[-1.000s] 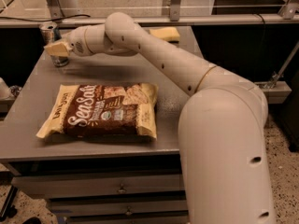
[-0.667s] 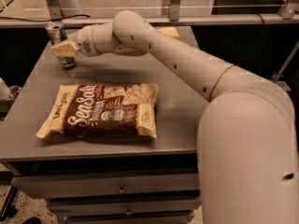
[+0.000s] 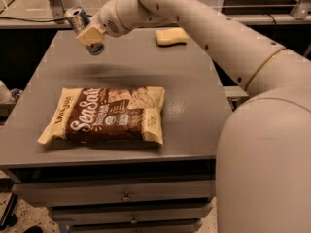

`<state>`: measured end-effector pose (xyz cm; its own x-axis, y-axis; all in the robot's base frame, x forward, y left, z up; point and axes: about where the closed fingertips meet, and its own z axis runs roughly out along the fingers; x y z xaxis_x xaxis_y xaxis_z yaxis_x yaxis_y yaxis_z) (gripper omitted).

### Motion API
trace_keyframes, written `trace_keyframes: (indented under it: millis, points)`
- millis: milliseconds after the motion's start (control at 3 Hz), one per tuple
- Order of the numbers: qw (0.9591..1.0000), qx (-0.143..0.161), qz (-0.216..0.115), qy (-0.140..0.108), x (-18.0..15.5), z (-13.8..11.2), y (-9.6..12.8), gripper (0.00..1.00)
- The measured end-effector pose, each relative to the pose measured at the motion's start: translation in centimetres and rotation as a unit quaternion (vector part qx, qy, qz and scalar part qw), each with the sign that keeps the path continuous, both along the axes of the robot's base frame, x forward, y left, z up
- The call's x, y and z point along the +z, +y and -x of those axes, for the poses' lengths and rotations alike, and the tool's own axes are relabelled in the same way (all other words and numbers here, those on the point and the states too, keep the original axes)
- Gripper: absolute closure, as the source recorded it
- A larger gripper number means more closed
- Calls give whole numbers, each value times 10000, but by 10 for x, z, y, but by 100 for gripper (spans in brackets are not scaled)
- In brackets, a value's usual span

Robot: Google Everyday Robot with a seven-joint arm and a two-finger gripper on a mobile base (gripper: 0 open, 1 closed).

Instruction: Knock redbull can over

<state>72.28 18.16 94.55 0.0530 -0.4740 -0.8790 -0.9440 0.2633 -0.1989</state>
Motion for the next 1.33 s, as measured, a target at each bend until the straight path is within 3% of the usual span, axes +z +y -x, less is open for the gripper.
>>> trace_keyframes:
  millis: [333, 667, 1000, 1333]
  points:
    - [9968, 69, 741, -291, 13, -19, -33, 100]
    - [9883, 450, 1438, -232, 1, -10, -60, 100]
    - [9736, 1050, 2022, 149, -29, 22, -79, 100]
    - [9492, 1710, 2551, 683, -62, 66, -99, 100]
